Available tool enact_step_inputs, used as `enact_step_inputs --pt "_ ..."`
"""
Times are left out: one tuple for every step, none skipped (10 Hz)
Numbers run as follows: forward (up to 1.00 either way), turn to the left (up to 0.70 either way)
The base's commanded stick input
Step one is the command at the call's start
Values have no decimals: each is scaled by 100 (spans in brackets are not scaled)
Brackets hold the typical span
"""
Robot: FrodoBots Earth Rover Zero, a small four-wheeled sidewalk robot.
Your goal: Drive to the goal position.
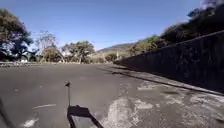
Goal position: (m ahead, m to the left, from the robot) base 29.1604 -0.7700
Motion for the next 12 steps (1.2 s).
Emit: enact_step_inputs --pt "100 0" --pt "100 0" --pt "100 0" --pt "100 0" --pt "100 0" --pt "100 0" --pt "100 0" --pt "100 0" --pt "100 0" --pt "100 0" --pt "100 0" --pt "100 0"
